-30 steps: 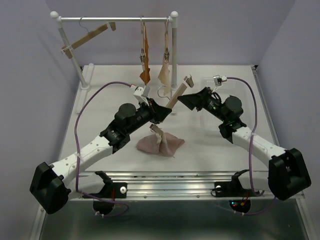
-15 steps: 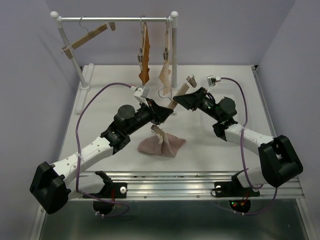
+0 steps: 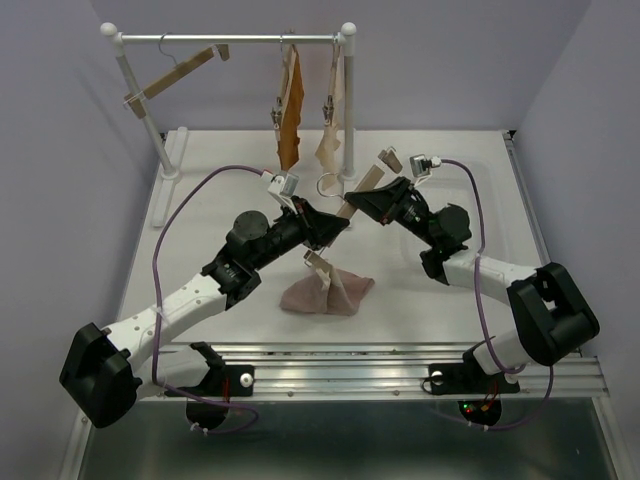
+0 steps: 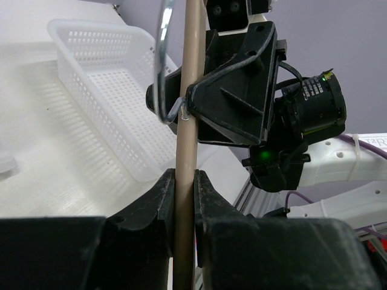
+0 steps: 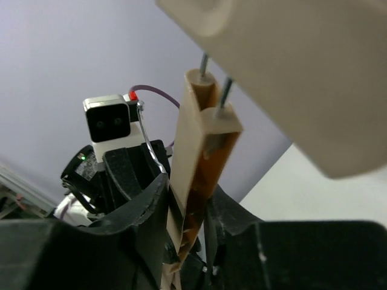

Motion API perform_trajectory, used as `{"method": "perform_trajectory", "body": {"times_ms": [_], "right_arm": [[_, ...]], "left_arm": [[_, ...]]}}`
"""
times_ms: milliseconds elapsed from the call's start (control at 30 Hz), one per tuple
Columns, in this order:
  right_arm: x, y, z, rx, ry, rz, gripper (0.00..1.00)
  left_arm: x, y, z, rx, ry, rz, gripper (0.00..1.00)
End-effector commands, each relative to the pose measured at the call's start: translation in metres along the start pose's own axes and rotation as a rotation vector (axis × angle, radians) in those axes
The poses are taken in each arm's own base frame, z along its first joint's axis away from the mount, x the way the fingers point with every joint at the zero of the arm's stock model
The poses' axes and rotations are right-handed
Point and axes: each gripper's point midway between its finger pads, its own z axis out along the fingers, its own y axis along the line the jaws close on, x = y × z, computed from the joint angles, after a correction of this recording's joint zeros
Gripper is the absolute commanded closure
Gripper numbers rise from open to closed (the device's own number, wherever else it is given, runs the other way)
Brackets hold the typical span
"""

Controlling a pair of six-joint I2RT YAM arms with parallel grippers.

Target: Remove the underwear clipped to the hanger

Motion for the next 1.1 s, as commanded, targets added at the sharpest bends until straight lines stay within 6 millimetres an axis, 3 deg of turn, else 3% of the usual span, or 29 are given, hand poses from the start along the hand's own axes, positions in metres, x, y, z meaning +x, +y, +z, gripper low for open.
{"method": "perform_trajectory", "body": {"times_ms": [0,100,133,233,267,300,333,400,433,467,733,1067], "right_arm": [[-0.011,0.05,-0.001,-0.196,-0.054,-0.111,0.73],[-0.012,0.053,-0.001,-0.205,-0.057,-0.111,0.85],[-0.012,0.052,-0.001,-0.202,-0.06,-0.105,0.96],[-0.012,0.055,-0.002,-0.217,-0.06,-0.117,0.99],[-0.012,0.055,-0.002,-0.217,-0.061,-0.114,0.99],[-0.013,0.056,-0.002,-0.217,-0.068,-0.116,0.99],[-0.014,0.055,-0.002,-0.212,-0.072,-0.114,0.99],[-0.015,0.051,-0.001,-0.183,-0.079,-0.112,0.99],[-0.015,0.049,-0.001,-0.171,-0.077,-0.119,0.99],[-0.016,0.048,-0.001,-0.164,-0.077,-0.118,0.99],[-0.019,0.049,-0.004,-0.132,-0.095,-0.136,0.99],[-0.038,0.057,-0.002,-0.07,-0.135,-0.193,0.99]], "left_arm": [[-0.014,-0.013,-0.001,0.055,-0.059,0.014,1.0],[-0.014,-0.013,-0.002,0.051,-0.06,0.012,1.0],[-0.014,-0.012,-0.002,0.05,-0.059,0.012,1.0],[-0.014,-0.012,-0.002,0.05,-0.059,0.01,0.96],[-0.013,-0.012,-0.002,0.051,-0.056,0.012,0.87],[-0.012,-0.014,-0.002,0.059,-0.05,0.018,0.63],[-0.012,-0.015,-0.002,0.063,-0.044,0.02,0.49],[-0.011,-0.016,-0.003,0.07,-0.037,0.024,0.28],[-0.011,-0.016,-0.003,0.069,-0.036,0.027,0.04],[-0.013,-0.018,-0.005,0.072,-0.039,0.028,0.01],[-0.012,-0.014,-0.014,0.04,-0.035,0.047,0.01],[0.013,-0.005,-0.039,-0.001,0.066,0.027,0.01]]}}
